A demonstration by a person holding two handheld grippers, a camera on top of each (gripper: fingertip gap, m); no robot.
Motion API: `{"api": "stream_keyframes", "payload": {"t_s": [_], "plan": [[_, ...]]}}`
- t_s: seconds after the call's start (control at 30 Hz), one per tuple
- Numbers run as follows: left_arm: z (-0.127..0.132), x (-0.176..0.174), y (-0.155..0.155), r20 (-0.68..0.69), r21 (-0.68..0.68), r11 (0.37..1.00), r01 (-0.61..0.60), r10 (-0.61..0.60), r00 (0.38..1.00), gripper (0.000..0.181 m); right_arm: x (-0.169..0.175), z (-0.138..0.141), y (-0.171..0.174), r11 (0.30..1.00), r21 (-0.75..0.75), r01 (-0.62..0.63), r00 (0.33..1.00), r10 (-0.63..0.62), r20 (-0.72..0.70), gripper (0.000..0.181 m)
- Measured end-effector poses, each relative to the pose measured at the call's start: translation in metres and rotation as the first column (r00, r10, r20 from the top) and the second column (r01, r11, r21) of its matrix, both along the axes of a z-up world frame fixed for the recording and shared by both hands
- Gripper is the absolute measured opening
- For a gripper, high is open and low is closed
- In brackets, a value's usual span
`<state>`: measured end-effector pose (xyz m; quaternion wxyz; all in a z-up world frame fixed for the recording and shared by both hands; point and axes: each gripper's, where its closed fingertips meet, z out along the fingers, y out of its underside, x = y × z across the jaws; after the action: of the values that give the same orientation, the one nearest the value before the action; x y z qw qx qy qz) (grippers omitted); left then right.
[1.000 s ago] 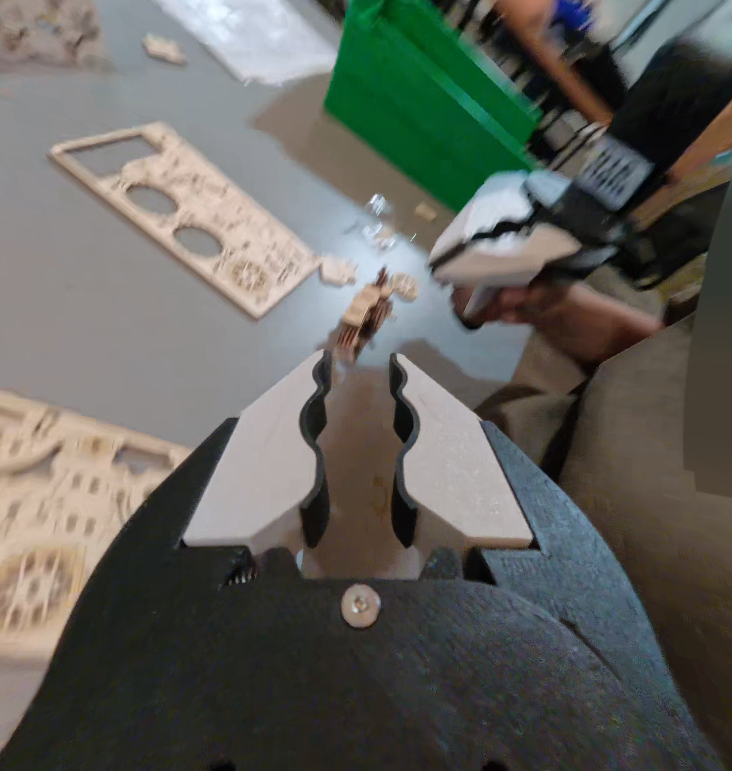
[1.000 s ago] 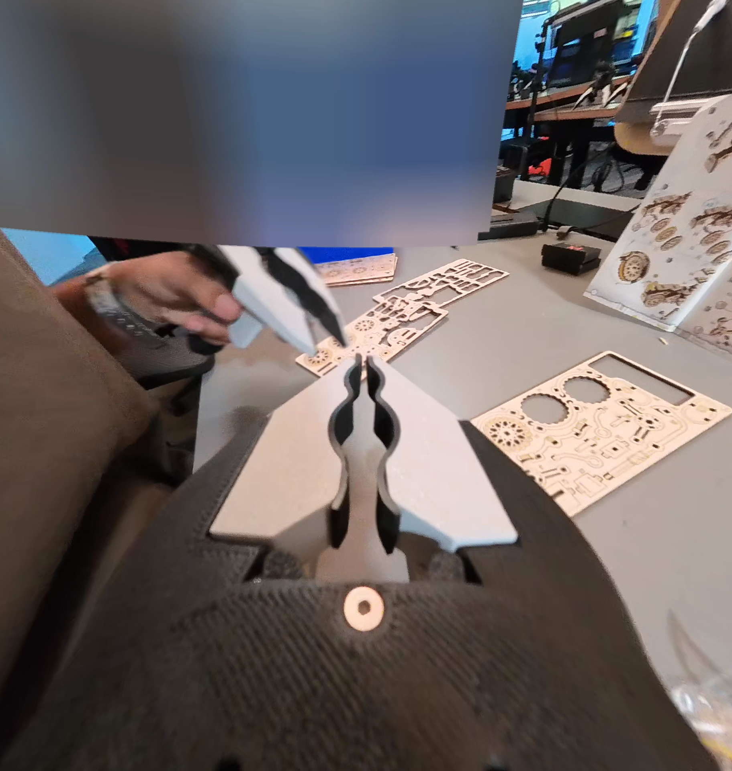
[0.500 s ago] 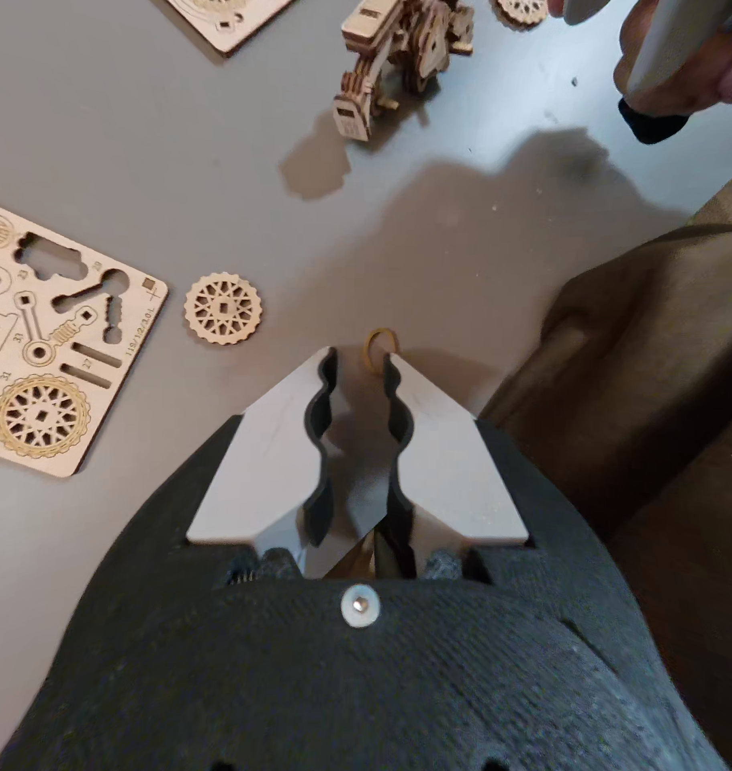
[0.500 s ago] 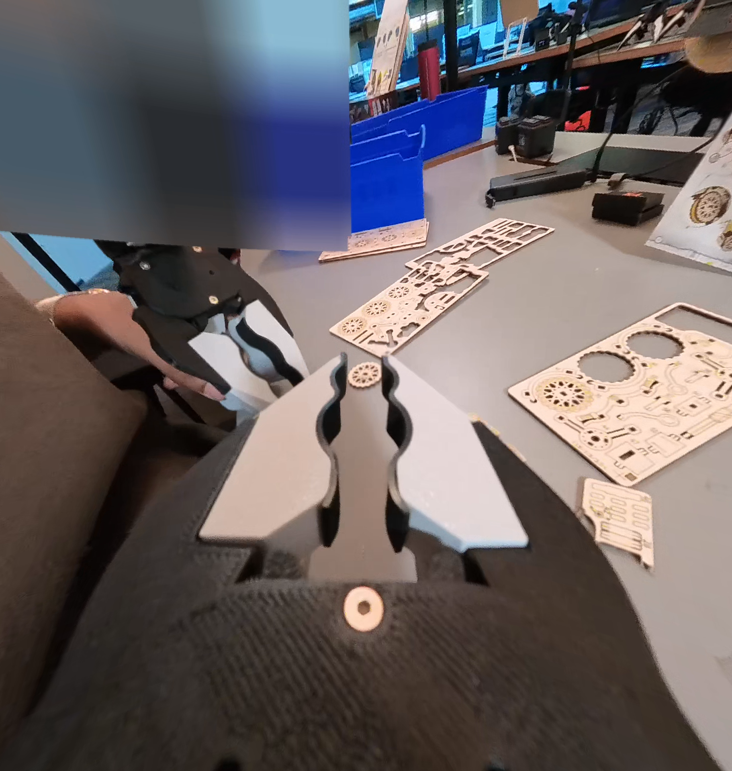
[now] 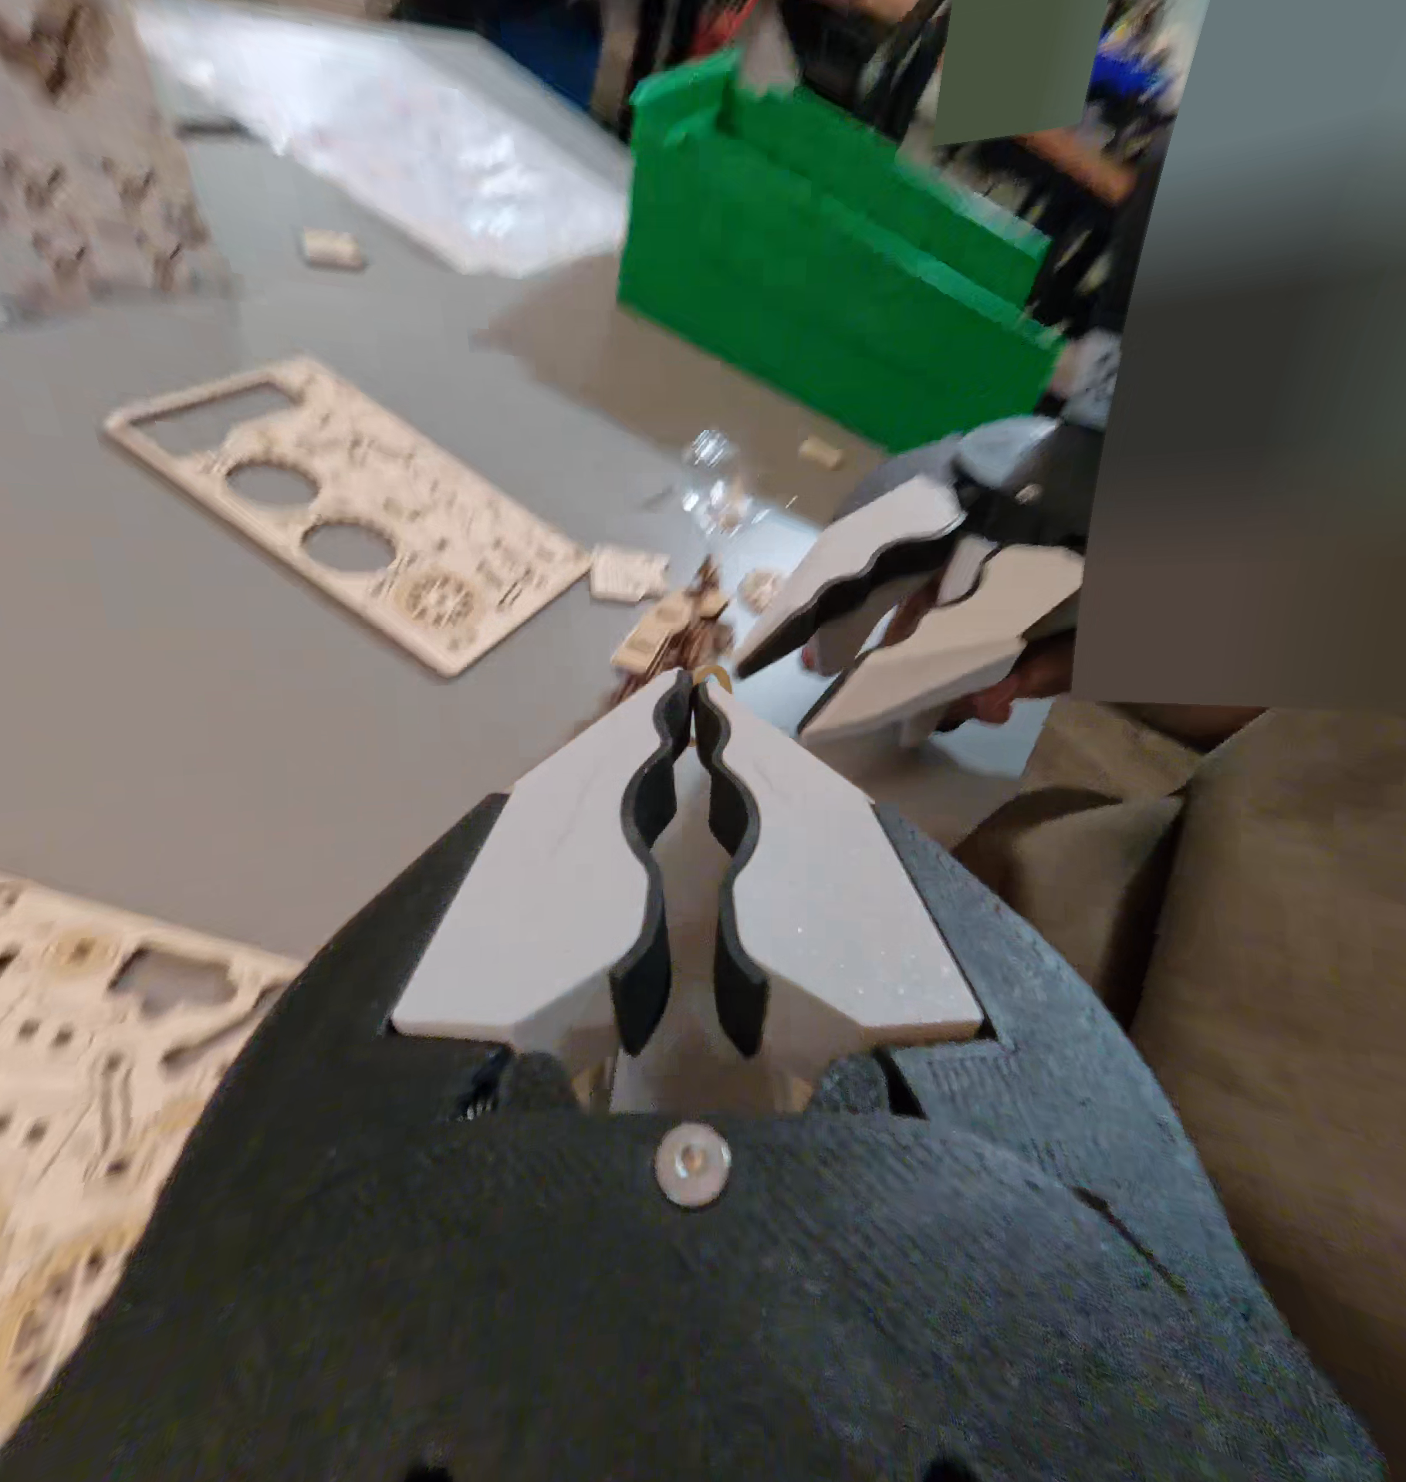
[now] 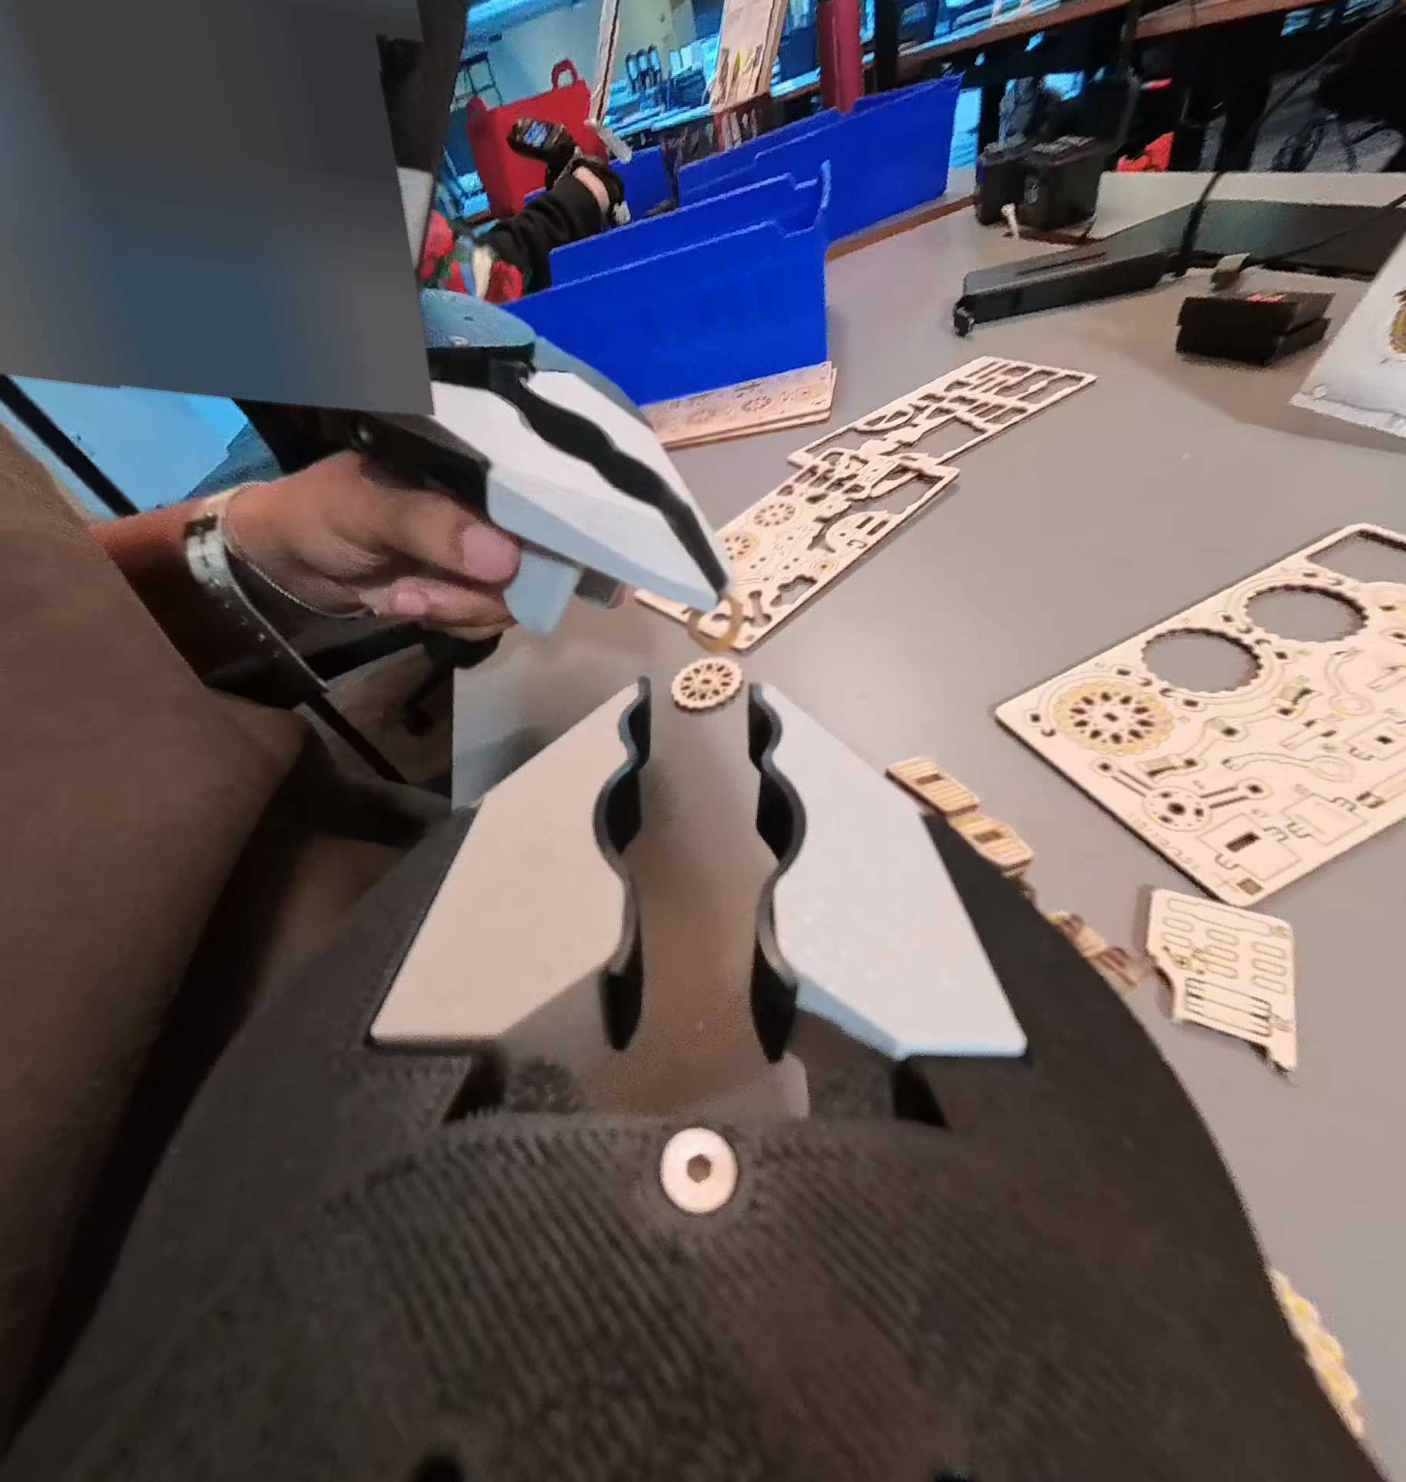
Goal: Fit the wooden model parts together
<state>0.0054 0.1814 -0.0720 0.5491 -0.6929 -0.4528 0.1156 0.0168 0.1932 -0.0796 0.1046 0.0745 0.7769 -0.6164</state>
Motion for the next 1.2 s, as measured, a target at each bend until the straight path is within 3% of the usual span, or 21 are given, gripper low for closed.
{"api": "stream_keyframes", "payload": {"t_s": [0.03,0.13,0.23,0.33,0.47,0.53,0.77,0.93,1.03,1.2], "plan": [[0.010,-0.004,0.004,-0.027,0.055,0.998,0.021,-0.020,0.999,0.000,-0.003,0.002,0.001,1.000,-0.014,0.012,1.000,-0.012,0.008,0.025],[0.026,-0.013,0.017,-0.057,0.207,0.974,0.086,-0.076,0.996,0.000,-0.010,0.012,0.004,0.997,-0.067,0.034,0.997,-0.030,0.065,0.033],[0.024,-0.021,0.025,-0.038,0.295,0.949,0.114,-0.107,0.994,0.000,-0.015,0.022,0.006,0.989,-0.136,0.050,0.988,-0.029,0.150,0.035],[0.019,-0.025,0.028,-0.024,0.345,0.932,0.107,-0.105,0.994,0.000,-0.021,0.031,0.008,0.977,-0.199,0.076,0.973,-0.029,0.230,0.027],[0.019,-0.026,0.026,-0.015,0.392,0.916,0.088,-0.089,0.996,0.000,-0.029,0.034,0.007,0.964,-0.244,0.105,0.948,-0.023,0.316,0.000],[0.016,-0.026,0.025,-0.011,0.391,0.917,0.078,-0.080,0.997,0.000,-0.027,0.033,0.005,0.964,-0.249,0.091,0.940,-0.001,0.340,0.000],[0.014,-0.020,0.031,-0.018,0.365,0.925,0.106,-0.107,0.994,0.000,0.000,0.043,-0.002,0.955,-0.294,-0.043,0.983,0.094,0.159,0.000],[0.018,-0.024,0.021,-0.071,0.334,0.941,0.049,-0.026,0.997,0.000,0.026,0.046,-0.004,0.947,-0.278,-0.161,0.983,0.179,0.040,0.000],[0.018,-0.023,0.021,-0.073,0.345,0.937,0.055,-0.032,0.997,0.000,0.017,0.041,-0.007,0.962,-0.247,-0.115,0.991,0.128,0.040,0.000],[0.030,-0.018,0.019,-0.053,0.542,0.829,0.138,-0.130,0.990,0.000,-0.013,0.042,0.003,0.964,-0.266,-0.010,0.989,0.049,0.141,0.000]]}}
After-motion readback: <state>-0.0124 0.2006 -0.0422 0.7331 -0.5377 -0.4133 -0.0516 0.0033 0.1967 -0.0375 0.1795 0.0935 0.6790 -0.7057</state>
